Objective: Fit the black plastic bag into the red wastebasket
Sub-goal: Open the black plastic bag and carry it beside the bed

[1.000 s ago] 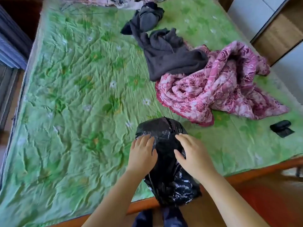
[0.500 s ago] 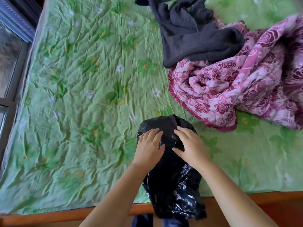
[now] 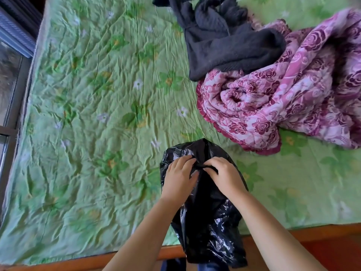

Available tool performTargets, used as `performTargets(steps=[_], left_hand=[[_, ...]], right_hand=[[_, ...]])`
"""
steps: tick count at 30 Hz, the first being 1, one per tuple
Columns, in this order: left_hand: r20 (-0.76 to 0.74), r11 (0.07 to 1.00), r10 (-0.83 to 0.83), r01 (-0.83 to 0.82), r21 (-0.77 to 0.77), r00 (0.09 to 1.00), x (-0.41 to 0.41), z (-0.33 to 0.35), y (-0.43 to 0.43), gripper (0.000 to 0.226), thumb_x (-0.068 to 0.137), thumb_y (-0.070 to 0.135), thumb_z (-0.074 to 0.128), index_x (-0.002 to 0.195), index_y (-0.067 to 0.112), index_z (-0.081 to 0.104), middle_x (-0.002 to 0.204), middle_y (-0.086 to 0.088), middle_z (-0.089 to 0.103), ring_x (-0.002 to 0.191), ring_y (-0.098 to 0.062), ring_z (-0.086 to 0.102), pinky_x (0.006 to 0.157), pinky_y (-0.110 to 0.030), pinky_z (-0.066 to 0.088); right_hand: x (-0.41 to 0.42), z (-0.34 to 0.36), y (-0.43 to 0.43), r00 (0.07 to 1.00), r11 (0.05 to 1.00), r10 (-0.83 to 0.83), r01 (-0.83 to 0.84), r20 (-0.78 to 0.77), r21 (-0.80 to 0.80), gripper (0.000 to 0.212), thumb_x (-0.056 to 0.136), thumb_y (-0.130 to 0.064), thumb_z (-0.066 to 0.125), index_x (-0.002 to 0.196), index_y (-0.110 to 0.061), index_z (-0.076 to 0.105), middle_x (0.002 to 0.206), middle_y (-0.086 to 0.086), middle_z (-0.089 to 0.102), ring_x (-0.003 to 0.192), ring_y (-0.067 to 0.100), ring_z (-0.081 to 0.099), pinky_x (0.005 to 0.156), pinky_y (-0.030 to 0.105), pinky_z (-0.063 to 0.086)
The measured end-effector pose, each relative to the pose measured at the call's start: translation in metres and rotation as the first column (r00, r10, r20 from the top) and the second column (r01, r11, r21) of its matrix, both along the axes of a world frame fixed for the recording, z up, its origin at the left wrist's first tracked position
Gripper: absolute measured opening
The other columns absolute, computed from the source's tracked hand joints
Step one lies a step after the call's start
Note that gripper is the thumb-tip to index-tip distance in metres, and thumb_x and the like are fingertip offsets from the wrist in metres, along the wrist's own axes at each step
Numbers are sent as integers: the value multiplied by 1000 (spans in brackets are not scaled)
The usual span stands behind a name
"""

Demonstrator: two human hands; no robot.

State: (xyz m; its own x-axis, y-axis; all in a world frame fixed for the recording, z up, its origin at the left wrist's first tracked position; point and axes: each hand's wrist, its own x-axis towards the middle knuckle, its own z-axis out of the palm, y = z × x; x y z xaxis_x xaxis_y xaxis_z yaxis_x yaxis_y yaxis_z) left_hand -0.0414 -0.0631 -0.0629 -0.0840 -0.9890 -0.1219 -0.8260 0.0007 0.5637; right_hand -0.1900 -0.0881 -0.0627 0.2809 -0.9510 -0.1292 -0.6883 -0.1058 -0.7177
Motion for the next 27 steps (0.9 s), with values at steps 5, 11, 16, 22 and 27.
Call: performTargets(steps=[5,11,16,22,27], left_hand=[[-73,994,7,-15,-110,997,-2,29,-4,28,81,13,65,109,6,62,113,-11,63,105,-30,57,91,-42,44],[-186,977,-31,-10,-215,982,-7,83,-9,12,81,9,64,93,8,66,89,-8,68,80,-27,62,67,-31,47],[-278,958,-115,32,-285,954,-11,134,-11,11,85,10,61,94,9,66,87,-4,68,76,-14,60,64,-12,37],[-495,956,-141,-12,-292,858,-13,198,-5,22,87,13,57,84,35,61,77,23,61,77,6,57,66,-6,42],[-624,952,-191,-12,-306,757,-6,248,5,33,87,12,56,75,43,58,71,24,63,64,1,58,58,-13,46]], right_hand=[[-2,37,-3,997,995,-48,54,64,-87,9,77,-3,66,86,-5,67,80,6,67,79,19,60,71,19,43],[-4,95,-2,988,973,-71,99,138,-207,9,76,-2,67,84,-6,66,76,1,62,76,17,59,71,28,47],[-13,153,10,982,931,-126,165,138,-324,14,76,-4,68,89,-7,65,83,4,62,82,19,60,77,29,48],[-30,210,40,961,844,-245,275,126,-461,33,71,-8,74,101,-5,61,95,9,59,93,19,54,92,10,32],[-43,238,65,942,799,-310,332,131,-501,42,71,-15,74,109,-10,57,102,2,54,100,11,48,91,8,30]])
